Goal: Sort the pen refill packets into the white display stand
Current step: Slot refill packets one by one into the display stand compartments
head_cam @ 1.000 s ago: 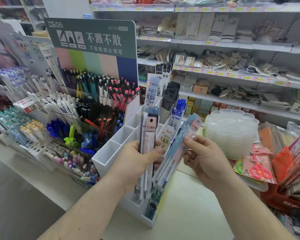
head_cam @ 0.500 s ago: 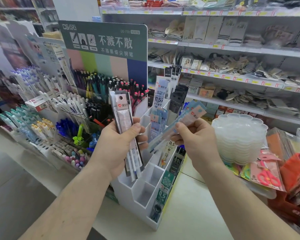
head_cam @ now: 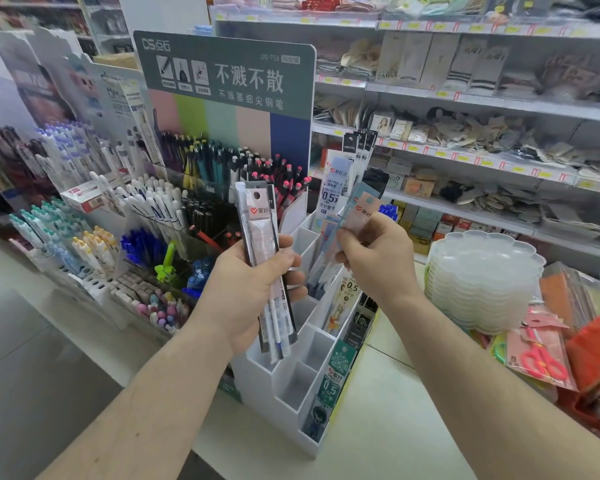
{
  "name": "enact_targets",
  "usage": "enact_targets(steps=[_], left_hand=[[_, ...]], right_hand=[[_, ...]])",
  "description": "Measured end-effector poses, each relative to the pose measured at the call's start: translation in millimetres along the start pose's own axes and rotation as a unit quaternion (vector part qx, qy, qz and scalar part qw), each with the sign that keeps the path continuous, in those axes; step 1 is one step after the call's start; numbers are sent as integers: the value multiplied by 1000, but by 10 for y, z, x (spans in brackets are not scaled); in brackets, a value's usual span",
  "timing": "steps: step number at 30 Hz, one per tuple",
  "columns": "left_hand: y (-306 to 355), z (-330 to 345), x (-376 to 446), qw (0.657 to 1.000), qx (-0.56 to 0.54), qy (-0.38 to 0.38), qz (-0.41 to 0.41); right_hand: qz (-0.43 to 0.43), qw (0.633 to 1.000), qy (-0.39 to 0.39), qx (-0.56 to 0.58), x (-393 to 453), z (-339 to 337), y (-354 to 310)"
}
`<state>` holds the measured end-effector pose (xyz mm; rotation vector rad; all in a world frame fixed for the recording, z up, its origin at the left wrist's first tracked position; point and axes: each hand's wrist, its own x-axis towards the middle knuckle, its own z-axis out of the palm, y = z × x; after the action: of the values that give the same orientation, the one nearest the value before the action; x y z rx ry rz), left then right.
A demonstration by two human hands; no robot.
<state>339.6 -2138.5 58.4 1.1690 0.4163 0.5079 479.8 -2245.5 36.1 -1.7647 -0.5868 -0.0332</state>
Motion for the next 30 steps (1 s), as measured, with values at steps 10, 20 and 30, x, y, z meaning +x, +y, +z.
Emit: enact_targets(steps=[10,20,30], left_hand=[[2,-4,4,1000,3,-4,1],[-13,15,11,1000,-4,-5,6],[-35,65,-27,1000,7,-24,10]], right_hand=[[69,996,47,20,58,86,-18],[117,992,50,11,-73,207,130],[27,965,-100,-241,-144,280,183]])
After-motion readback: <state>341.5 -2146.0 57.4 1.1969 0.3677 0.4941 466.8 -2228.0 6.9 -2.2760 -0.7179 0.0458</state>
